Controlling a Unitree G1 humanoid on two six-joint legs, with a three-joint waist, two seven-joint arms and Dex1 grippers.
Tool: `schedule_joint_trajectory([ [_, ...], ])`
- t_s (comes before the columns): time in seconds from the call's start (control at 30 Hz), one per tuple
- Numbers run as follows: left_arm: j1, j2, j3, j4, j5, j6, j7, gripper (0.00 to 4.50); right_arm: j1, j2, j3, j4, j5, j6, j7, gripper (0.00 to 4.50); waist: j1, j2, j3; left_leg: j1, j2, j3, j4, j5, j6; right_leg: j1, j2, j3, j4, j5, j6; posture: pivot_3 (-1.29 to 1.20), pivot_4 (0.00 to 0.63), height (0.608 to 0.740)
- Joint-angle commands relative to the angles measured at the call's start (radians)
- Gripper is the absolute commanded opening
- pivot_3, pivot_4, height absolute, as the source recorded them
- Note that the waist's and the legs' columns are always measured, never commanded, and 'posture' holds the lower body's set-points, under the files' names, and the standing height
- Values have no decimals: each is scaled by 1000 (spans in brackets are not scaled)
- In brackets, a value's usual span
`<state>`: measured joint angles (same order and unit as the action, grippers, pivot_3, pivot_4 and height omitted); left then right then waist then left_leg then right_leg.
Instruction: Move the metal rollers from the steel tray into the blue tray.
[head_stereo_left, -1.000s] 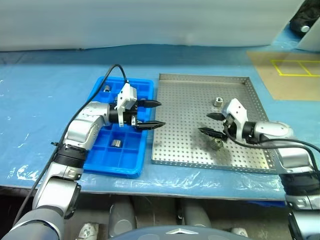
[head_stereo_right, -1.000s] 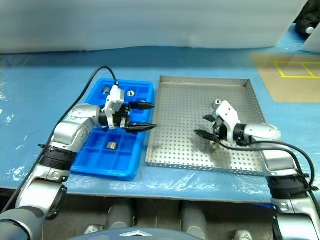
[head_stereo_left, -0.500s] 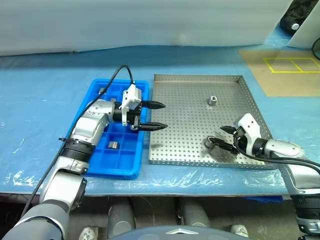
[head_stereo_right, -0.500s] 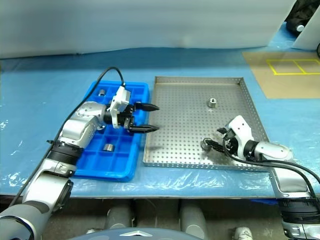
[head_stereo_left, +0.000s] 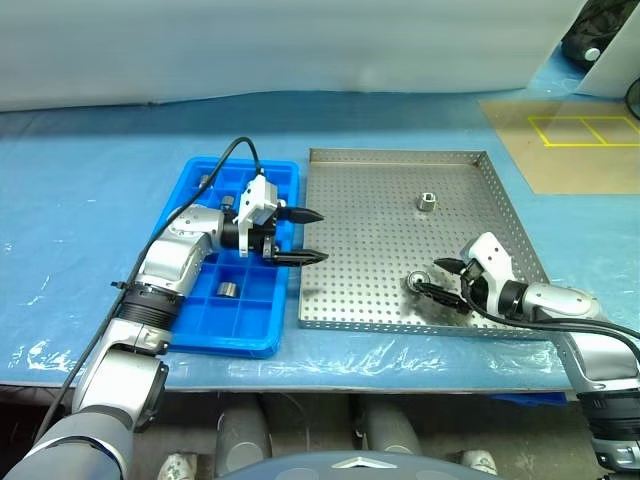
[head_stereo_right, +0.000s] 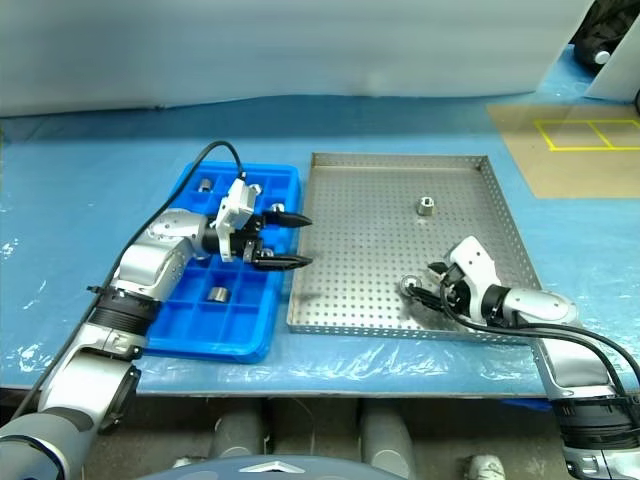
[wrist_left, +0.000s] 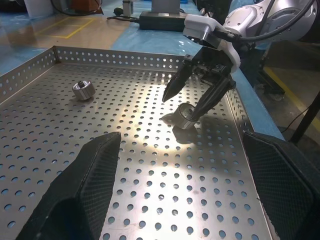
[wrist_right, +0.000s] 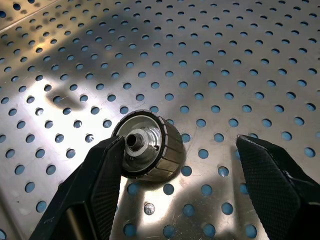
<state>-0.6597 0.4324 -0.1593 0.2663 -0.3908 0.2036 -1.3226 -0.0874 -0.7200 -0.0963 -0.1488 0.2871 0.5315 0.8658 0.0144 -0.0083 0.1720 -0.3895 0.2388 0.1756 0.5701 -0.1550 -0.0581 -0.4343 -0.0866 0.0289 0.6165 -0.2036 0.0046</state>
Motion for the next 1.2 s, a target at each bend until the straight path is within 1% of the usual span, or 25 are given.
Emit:
schedule_joint_trajectory([
  [0.03, -9, 8, 20, -25, 0, -13, -1, 4077, -5, -15, -9, -5, -4, -15, -6, 3625, 0, 0, 0, 0, 0, 0, 0, 0, 0, 0, 0, 0, 0, 0, 0, -285, 150, 740],
  [0.27, -9, 7, 18, -15, 8, -22, -6, 4077, 5, 6, 33, -24, -10, -17, -6, 3625, -1, 0, 0, 0, 0, 0, -3, 0, 0, 0, 0, 0, -4, 0, 0, -289, 150, 740],
  [0.37, -10, 5, 19, -17, 9, -19, -7, 4077, -4, 23, 66, -22, -8, -18, 0, 3046, -3, 0, 0, 0, 0, 1, -4, 0, 0, 0, 1, 0, -5, 0, 0, -289, 150, 740],
  [0.5, -5, 5, 20, -24, 12, -20, -4, 4077, -26, 44, 113, 0, -35, -31, -14, 1768, -2, 0, 0, 2, 1, 1, -4, 0, 0, 1, 1, 0, -5, 0, 0, -272, 150, 740],
  [0.53, -4, 6, 22, -28, 11, -18, -3, 4077, -32, 44, 120, 11, -46, -40, -18, 1768, -2, 0, 0, 2, 1, 1, -4, 0, 0, 2, 1, 0, -5, 0, 0, -271, 150, 740],
  [0.57, -1, 8, 23, -31, 11, -18, -2, 4077, -36, 43, 121, 20, -46, -45, -15, 1546, -1, 0, 0, 2, 0, 1, -4, 0, 0, 2, 1, 0, -5, 0, 0, -268, 150, 740],
  [0.63, 4, 12, 25, -37, 10, -17, 0, 4077, -42, 40, 118, 26, -40, -51, -12, 1284, 0, 0, 0, 2, 0, 1, -4, 0, 0, 3, 0, 0, -5, 0, 0, -263, 150, 740],
  [0.7, 7, 14, 26, -41, 10, -17, 2, 4077, -51, 42, 120, 44, -58, -65, -28, 665, 0, 0, 0, 2, 0, 1, -5, 0, 0, 2, 0, 0, -6, 0, 0, -263, 150, 740],
  [0.83, 7, 15, 30, -42, 9, -17, 9, 4077, -64, 52, 120, 35, -39, -66, -14, 630, 0, 0, 0, 2, 0, 1, -7, 0, 0, 3, 0, -1, -8, 0, 0, -256, 150, 740],
  [0.93, 4, 18, 34, -45, 5, -12, 12, 4077, -90, 60, 123, 64, -67, -84, -41, 630, -1, 0, 0, 2, 0, 1, -7, 0, 0, 2, 1, -1, -8, 0, 0, -254, 150, 740],
  [1.2, 9, 29, 38, -51, 5, -14, 16, 4077, -115, 70, 132, 81, -66, -102, -21, 630, 1, 0, 0, 2, 0, 1, -7, 0, 0, 2, 1, -1, -8, 0, 0, -242, 150, 740],
])
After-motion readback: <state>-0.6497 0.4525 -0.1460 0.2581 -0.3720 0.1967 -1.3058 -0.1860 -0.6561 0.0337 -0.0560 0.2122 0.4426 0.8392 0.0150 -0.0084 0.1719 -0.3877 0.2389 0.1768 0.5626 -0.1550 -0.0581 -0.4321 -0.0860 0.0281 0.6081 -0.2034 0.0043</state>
